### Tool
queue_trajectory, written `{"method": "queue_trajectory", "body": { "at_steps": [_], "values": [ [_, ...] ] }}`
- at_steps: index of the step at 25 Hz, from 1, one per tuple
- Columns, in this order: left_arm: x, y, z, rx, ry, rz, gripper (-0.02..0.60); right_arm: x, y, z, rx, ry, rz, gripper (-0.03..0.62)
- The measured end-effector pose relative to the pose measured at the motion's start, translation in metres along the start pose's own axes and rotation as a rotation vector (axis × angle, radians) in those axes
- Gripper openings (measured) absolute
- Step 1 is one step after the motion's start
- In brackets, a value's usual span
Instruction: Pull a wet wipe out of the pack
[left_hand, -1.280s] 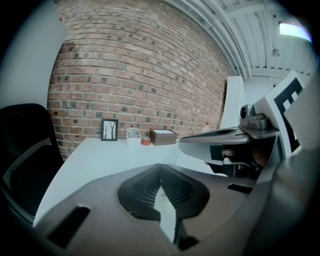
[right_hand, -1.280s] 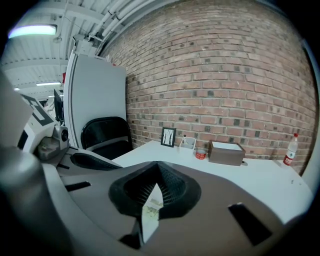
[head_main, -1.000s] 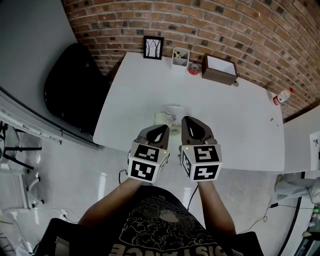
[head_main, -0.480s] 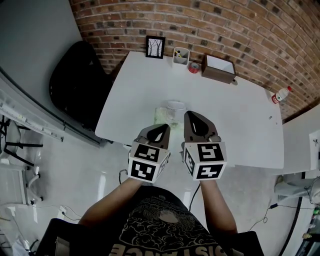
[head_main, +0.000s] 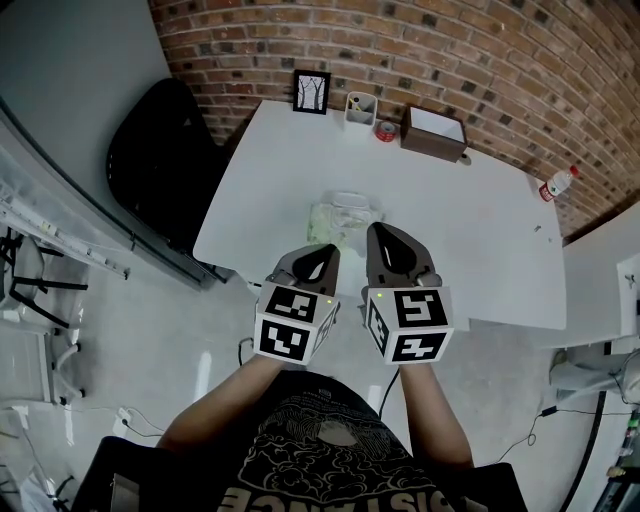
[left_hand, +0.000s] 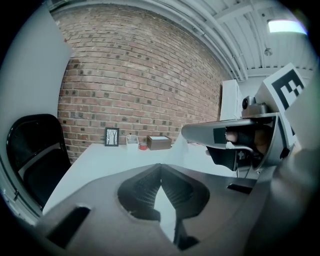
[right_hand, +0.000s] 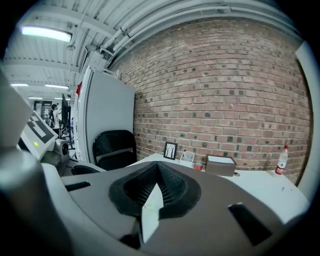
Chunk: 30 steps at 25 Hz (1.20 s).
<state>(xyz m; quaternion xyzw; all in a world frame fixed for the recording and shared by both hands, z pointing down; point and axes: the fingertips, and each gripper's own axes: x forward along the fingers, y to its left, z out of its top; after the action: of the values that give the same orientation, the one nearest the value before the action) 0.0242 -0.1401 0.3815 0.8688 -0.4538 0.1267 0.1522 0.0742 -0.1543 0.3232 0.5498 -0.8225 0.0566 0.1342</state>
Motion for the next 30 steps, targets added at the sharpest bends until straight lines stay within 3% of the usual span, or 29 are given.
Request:
{"method": "queue_trajectory", "body": {
  "at_steps": [30],
  "values": [
    [-0.042,-0.059,-0.015,0.015,-0.028,0.009,0.012,-0.073,0.029,-0.058,0.029,0.062,0.048,0.015]
  ]
}}
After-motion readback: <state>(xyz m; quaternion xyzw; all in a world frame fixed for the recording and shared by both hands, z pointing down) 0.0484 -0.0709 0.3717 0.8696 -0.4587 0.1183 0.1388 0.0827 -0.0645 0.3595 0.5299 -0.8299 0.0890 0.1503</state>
